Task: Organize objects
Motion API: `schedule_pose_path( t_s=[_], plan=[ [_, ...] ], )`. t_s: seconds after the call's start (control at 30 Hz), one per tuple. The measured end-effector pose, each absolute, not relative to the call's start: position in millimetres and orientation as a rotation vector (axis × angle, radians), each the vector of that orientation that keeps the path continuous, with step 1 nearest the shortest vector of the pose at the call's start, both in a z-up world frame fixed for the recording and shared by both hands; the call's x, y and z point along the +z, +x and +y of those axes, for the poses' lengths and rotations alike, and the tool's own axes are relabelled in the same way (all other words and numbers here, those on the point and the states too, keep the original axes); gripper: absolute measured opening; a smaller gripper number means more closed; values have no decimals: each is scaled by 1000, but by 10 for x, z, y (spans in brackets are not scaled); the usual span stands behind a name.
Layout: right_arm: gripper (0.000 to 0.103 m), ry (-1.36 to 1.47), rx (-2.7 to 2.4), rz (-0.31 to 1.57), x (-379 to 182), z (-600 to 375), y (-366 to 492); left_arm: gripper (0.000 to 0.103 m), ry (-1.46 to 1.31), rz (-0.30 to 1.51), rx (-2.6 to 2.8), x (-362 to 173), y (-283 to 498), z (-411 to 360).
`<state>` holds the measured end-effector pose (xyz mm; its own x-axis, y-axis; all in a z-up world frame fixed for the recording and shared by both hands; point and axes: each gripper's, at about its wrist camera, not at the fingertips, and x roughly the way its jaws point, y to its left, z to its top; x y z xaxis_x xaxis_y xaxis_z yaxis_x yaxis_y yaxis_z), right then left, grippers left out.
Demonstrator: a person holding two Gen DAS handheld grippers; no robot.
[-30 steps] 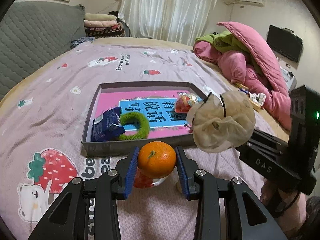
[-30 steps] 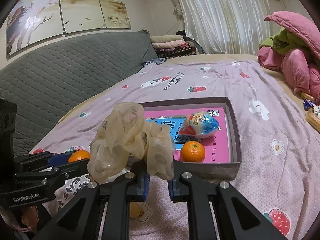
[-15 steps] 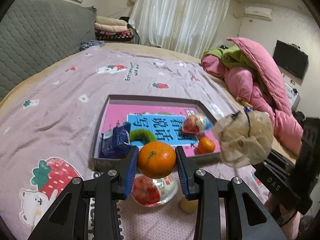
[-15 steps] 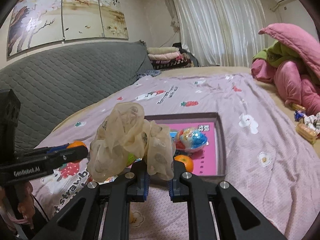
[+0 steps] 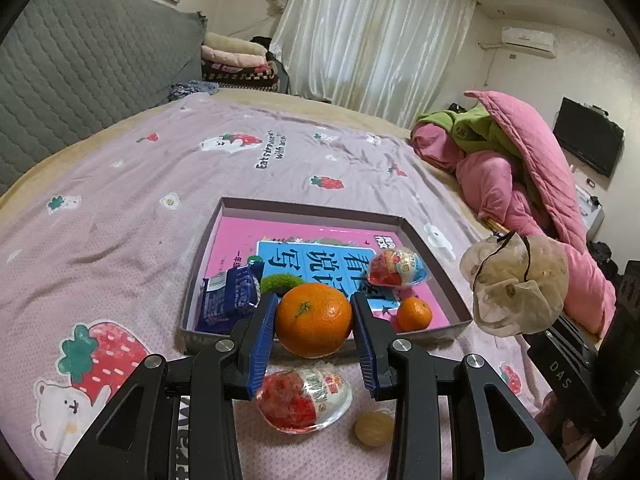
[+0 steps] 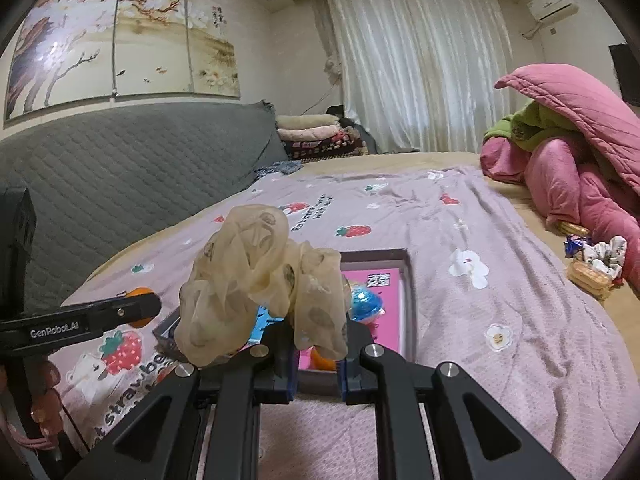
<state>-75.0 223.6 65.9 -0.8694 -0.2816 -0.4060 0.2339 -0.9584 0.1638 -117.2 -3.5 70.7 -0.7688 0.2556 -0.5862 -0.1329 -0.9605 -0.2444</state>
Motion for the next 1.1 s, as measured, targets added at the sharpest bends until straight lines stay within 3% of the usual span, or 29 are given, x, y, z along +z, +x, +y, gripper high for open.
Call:
schedule_pose_path(
  t_s=[1.1],
  plan=[
    [16,654,-2862,-174,638,2198,-993,38,-926,-181,2775,632,-1396,209]
  ],
)
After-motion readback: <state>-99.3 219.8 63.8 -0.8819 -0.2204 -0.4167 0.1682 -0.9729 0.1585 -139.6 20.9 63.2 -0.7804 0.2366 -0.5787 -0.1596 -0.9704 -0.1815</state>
